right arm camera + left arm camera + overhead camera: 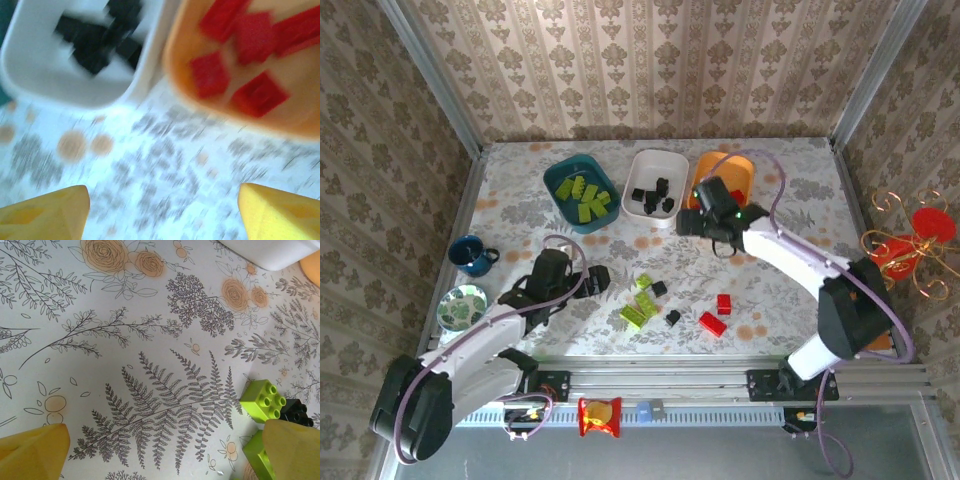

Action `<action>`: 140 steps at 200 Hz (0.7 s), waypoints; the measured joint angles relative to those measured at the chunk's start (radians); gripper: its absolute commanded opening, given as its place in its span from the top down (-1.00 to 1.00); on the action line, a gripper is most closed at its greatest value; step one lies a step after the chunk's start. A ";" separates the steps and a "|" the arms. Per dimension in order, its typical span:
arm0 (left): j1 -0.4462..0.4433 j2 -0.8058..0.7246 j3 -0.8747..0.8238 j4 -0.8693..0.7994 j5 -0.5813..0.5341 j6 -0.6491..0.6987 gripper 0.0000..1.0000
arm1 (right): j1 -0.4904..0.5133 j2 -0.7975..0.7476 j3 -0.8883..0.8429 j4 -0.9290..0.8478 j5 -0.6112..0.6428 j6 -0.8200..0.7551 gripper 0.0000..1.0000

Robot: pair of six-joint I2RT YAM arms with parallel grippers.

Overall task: Sort the legos into containers by color
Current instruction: Place the lego in the container, then pick up the lego from the bottom-center of the table.

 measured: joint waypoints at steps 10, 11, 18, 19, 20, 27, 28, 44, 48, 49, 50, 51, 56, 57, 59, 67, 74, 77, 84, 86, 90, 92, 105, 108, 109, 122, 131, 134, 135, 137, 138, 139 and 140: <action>0.000 0.006 0.000 0.000 0.000 0.000 -1.00 | 0.039 -0.043 -0.056 0.008 -0.022 -0.006 -0.65; 0.000 0.006 0.000 0.000 0.000 0.000 -1.00 | 0.045 -0.049 -0.065 0.010 -0.025 -0.006 -0.66; 0.000 0.011 0.000 0.000 0.000 0.000 -1.00 | 0.069 -0.077 -0.106 0.013 -0.043 -0.010 -0.66; 0.000 0.011 0.000 0.000 0.000 0.000 -1.00 | 0.072 -0.080 -0.110 0.014 -0.044 -0.010 -0.66; 0.000 0.012 0.000 0.000 0.000 0.000 -1.00 | 0.076 -0.085 -0.118 0.014 -0.047 -0.011 -0.66; 0.000 0.016 0.000 0.000 0.000 0.000 -1.00 | 0.100 -0.110 -0.157 0.018 -0.062 -0.015 -0.66; 0.000 0.016 0.000 0.000 0.000 0.000 -1.00 | 0.102 -0.113 -0.161 0.018 -0.063 -0.015 -0.66; 0.002 0.026 0.000 0.000 0.000 0.000 -1.00 | 0.164 -0.166 -0.243 0.019 -0.094 -0.023 -0.66; 0.002 0.027 0.000 0.000 0.000 0.000 -1.00 | 0.179 -0.177 -0.261 0.019 -0.100 -0.024 -0.66; 0.002 0.028 0.000 0.001 0.000 0.000 -1.00 | 0.182 -0.179 -0.264 0.019 -0.102 -0.024 -0.66; 0.002 0.029 0.000 0.001 0.000 0.000 -1.00 | 0.188 -0.181 -0.269 0.019 -0.105 -0.024 -0.66; 0.002 0.031 0.000 0.001 0.000 0.000 -1.00 | 0.192 -0.182 -0.272 0.019 -0.106 -0.025 -0.66; 0.002 0.034 0.000 0.001 0.000 0.000 -1.00 | 0.215 -0.191 -0.291 0.019 -0.111 -0.027 -0.66; 0.002 0.035 0.000 0.001 0.000 0.000 -1.00 | 0.218 -0.192 -0.293 0.019 -0.111 -0.027 -0.66; 0.002 0.037 0.000 0.001 0.000 0.000 -1.00 | 0.227 -0.194 -0.300 0.019 -0.113 -0.028 -0.66; 0.003 0.044 0.000 0.002 0.000 0.000 -1.00 | 0.264 -0.196 -0.322 0.020 -0.123 -0.029 -0.66; 0.003 0.052 0.000 0.004 0.000 0.000 -1.00 | 0.295 -0.193 -0.337 0.020 -0.129 -0.029 -0.66; 0.003 0.056 0.000 0.005 0.000 0.000 -1.00 | 0.306 -0.190 -0.341 0.019 -0.132 -0.029 -0.66; 0.003 0.064 0.000 0.008 0.001 0.000 -1.00 | 0.331 -0.179 -0.349 0.019 -0.139 -0.029 -0.66; 0.003 0.067 0.000 0.008 0.000 0.000 -1.00 | 0.338 -0.176 -0.350 0.019 -0.141 -0.030 -0.65; 0.003 0.070 0.000 0.009 0.001 0.000 -0.99 | 0.348 -0.167 -0.352 0.019 -0.145 -0.031 -0.65; 0.003 0.073 0.000 0.009 0.001 0.000 -1.00 | 0.354 -0.161 -0.352 0.019 -0.148 -0.031 -0.65; 0.003 0.083 0.000 0.008 0.001 0.000 -1.00 | 0.382 -0.113 -0.351 0.024 -0.153 -0.034 -0.63; 0.003 0.085 0.000 0.008 0.001 0.000 -1.00 | 0.386 -0.102 -0.351 0.024 -0.154 -0.035 -0.62; 0.003 0.085 0.000 0.008 0.001 0.000 -1.00 | 0.388 -0.099 -0.351 0.025 -0.154 -0.035 -0.62; 0.003 0.088 0.000 0.008 0.001 0.000 -1.00 | 0.407 -0.045 -0.351 0.024 -0.153 -0.038 -0.58; 0.003 0.088 0.000 0.008 0.001 0.000 -1.00 | 0.417 -0.010 -0.351 0.023 -0.147 -0.042 -0.54; 0.003 0.088 0.000 0.008 0.001 0.000 -1.00 | 0.419 -0.002 -0.351 0.023 -0.143 -0.043 -0.53; 0.003 0.088 0.000 0.008 0.001 0.000 -1.00 | 0.419 0.001 -0.351 0.023 -0.139 -0.044 -0.52; 0.003 0.088 0.000 0.008 0.001 0.000 -1.00 | 0.421 0.007 -0.349 0.023 -0.131 -0.048 -0.51; 0.003 0.088 0.000 0.008 0.001 0.000 -1.00 | 0.422 0.008 -0.349 0.022 -0.130 -0.048 -0.51; 0.003 0.088 0.000 0.008 0.001 0.000 -1.00 | 0.423 0.011 -0.348 0.021 -0.127 -0.048 -0.50; 0.003 0.088 0.000 0.008 0.001 0.000 -1.00 | 0.423 0.012 -0.347 0.021 -0.126 -0.048 -0.49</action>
